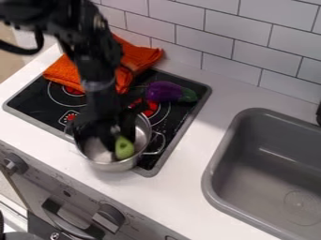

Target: Put the green spatula on the lower left side of the burner table

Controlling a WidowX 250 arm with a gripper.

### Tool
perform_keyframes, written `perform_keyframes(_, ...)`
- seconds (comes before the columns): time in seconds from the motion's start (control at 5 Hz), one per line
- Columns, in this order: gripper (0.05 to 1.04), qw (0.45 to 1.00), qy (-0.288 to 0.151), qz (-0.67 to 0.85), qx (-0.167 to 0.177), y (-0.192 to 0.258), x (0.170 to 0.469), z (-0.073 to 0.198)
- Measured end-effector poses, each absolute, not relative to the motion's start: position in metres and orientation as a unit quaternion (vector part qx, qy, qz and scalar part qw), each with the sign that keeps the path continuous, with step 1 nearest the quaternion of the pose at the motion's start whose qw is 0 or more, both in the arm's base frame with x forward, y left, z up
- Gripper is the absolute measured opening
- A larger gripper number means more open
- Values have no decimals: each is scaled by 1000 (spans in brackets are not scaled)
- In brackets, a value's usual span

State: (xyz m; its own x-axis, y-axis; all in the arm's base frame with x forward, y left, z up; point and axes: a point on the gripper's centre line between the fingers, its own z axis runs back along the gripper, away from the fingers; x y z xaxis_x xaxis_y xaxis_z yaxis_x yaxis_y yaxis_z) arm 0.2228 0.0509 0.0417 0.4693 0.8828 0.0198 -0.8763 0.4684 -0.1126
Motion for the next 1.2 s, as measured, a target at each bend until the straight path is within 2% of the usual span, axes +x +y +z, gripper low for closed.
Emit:
perform_keyframes(0.4,313,840,-30,538,-60,59,235,70)
perform_keyframes(0.6,313,837,-40,541,-69,68,237,89)
perform_keyframes(1.0,313,805,-96,581,-74,133,235,111)
perform_keyframes(1.2,313,767,-90,632,-60,165,224,92)
